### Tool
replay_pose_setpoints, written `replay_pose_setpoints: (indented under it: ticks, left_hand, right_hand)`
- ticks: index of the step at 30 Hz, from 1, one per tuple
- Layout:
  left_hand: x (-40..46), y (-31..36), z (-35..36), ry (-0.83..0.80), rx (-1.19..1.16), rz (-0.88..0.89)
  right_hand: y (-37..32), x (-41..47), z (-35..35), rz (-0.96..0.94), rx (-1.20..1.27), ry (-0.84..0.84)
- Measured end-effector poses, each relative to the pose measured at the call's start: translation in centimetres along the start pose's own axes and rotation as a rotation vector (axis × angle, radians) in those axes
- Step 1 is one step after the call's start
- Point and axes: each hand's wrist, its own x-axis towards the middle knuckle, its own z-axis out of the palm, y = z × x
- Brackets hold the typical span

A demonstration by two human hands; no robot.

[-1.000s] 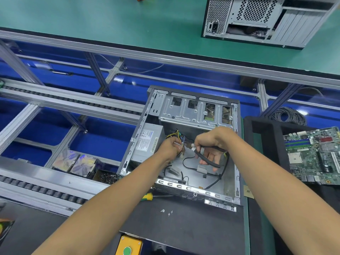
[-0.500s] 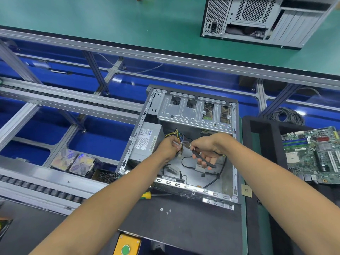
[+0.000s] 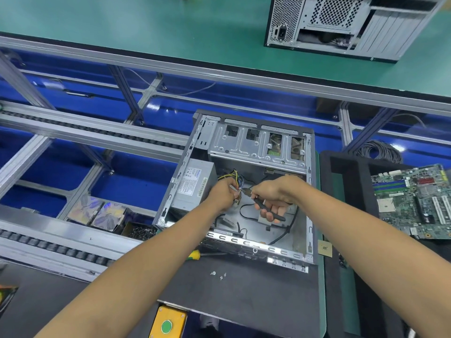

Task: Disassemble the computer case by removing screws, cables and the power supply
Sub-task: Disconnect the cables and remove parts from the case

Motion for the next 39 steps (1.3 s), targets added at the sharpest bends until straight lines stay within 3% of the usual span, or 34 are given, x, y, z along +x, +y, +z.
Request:
replay_pose_setpoints:
  ticks: [4, 8, 13, 18, 22, 39]
  left_hand:
    - [-0.3, 0.4, 0.4, 0.054, 0.185, 0.051]
    - [-0.6, 0.7, 0.6, 0.002, 0.351, 0.036]
    - [-0.7, 1.1, 0.5, 0.048, 0.478, 0.036]
    - [-0.3, 1.0, 0.6, 0.002, 0.356, -0.017]
    - [-0.1, 0.8, 0.7, 0.022, 0.241, -0.038]
    - [0.6, 0.3, 0.4, -0.005, 0.043, -0.033]
  right_hand:
    - [0.0, -0.3, 0.2, 0.011, -0.031, 0.041]
    - [0.1, -0.6, 0.4, 0.014, -0.032, 0.055]
    - [1.2, -0.8, 0.6, 0.013, -0.012, -0.033]
    - [2.1, -1.0, -0.2, -0.114, 0.049, 0.121]
    - [1.7, -1.6, 0.0, -0.069, -0.03, 0.019]
    - [0.0, -1.8, 0.0, -0.047, -0.165, 0.118]
